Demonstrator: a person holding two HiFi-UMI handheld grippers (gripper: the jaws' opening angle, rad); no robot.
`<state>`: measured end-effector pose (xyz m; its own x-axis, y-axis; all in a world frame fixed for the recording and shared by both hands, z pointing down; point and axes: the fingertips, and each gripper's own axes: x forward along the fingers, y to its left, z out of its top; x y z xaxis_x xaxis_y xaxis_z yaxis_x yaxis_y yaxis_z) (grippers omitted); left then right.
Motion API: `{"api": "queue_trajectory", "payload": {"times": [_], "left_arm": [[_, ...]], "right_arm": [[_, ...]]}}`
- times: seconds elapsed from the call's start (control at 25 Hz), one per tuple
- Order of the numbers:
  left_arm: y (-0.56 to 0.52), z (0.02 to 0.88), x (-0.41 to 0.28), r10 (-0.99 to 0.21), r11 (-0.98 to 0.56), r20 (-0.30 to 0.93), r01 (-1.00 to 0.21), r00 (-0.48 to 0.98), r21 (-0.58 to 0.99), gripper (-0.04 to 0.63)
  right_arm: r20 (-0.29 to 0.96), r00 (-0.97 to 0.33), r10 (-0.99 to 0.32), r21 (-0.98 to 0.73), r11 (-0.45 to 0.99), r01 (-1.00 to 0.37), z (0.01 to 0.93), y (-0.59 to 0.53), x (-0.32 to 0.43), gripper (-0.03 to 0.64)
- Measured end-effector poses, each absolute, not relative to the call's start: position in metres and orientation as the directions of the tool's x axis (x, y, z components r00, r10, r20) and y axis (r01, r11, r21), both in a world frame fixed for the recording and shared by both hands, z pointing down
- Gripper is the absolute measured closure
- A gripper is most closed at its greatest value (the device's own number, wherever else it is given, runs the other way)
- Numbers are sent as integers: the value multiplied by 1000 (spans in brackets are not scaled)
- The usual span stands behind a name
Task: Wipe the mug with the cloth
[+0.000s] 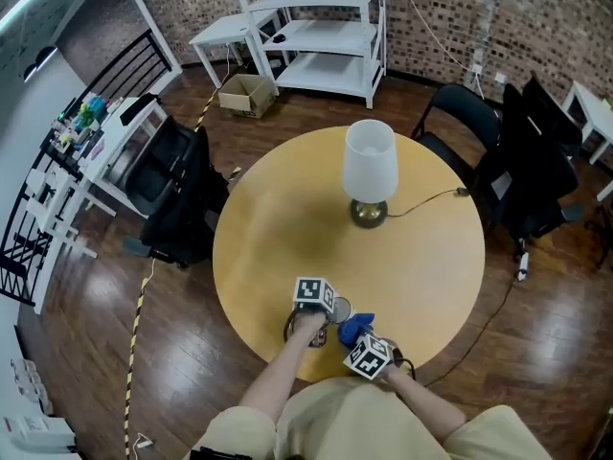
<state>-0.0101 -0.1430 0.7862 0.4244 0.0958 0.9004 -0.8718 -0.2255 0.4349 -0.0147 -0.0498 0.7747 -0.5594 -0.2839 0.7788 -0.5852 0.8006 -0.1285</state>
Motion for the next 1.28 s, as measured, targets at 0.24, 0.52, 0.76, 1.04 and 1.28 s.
{"api": "queue_trajectory", "payload": {"times": [0.24,0.52,0.76,1.04,1.28], "left_arm": [[-142,787,-12,72,-193,909,-888,412,418,568],[-150,785,-10,62,-252,933,-899,354,358,566],[-150,781,-4,60,-308,943,-892,328,330,563],[-137,780,2,31,-485,968,-843,250,233,555],[-135,777,9,-30,-518,946,-815,322,261,536]], "right_arm": [[802,-540,-256,-121,815,-566,780,-49,-19,548],[813,-538,-223,-123,837,-534,784,-49,-26,548],[764,-620,-178,-227,825,-517,776,-42,-24,546],[576,-782,-239,-481,674,-560,728,-33,36,546],[579,-728,-367,-462,589,-664,703,-57,102,546]]}}
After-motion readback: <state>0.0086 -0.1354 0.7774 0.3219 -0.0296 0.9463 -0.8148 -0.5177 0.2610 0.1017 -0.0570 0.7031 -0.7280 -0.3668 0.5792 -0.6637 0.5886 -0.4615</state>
